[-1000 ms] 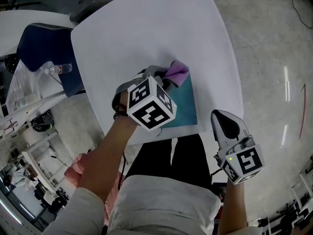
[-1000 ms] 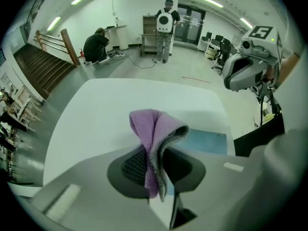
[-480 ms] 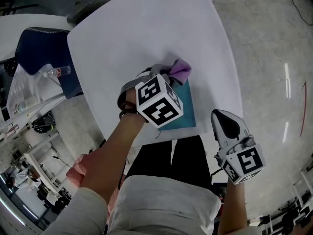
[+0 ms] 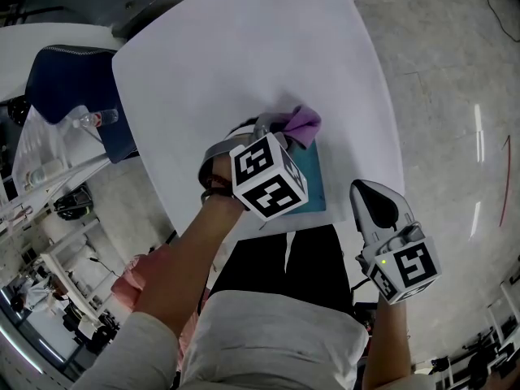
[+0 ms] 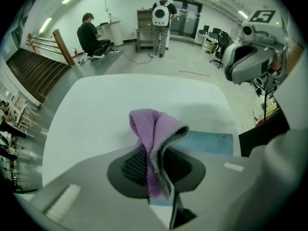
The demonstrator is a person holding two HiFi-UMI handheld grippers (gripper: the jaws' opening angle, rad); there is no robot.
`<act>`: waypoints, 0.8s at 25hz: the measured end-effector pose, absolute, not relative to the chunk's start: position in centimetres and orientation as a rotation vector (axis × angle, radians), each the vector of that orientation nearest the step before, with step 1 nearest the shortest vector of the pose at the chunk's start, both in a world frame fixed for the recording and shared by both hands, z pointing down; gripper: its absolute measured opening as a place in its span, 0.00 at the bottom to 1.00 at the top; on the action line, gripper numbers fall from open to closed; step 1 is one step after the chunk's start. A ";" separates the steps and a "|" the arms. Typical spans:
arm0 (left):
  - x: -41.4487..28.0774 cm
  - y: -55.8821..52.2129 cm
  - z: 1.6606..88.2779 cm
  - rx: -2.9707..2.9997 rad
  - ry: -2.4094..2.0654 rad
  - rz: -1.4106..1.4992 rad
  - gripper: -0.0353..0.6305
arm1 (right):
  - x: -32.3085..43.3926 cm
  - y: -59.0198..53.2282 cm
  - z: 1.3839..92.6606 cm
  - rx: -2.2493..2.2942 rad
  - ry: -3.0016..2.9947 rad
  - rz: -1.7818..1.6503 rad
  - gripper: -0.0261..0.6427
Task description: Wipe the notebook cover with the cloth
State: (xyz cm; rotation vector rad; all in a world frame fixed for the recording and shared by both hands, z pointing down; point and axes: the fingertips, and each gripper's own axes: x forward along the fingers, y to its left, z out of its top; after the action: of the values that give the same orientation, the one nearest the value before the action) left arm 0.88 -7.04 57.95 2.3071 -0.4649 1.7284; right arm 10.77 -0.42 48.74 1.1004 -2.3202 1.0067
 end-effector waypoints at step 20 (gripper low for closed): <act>2.5 -0.8 58.0 2.283 -0.316 1.694 0.16 | 11.0 1.5 48.5 1.136 -2.320 1.001 0.06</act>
State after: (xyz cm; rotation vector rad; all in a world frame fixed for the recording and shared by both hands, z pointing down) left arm 2.50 -0.80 58.04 2.2831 -0.3159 1.6945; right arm 11.05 1.46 48.47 1.1364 -2.3204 1.0014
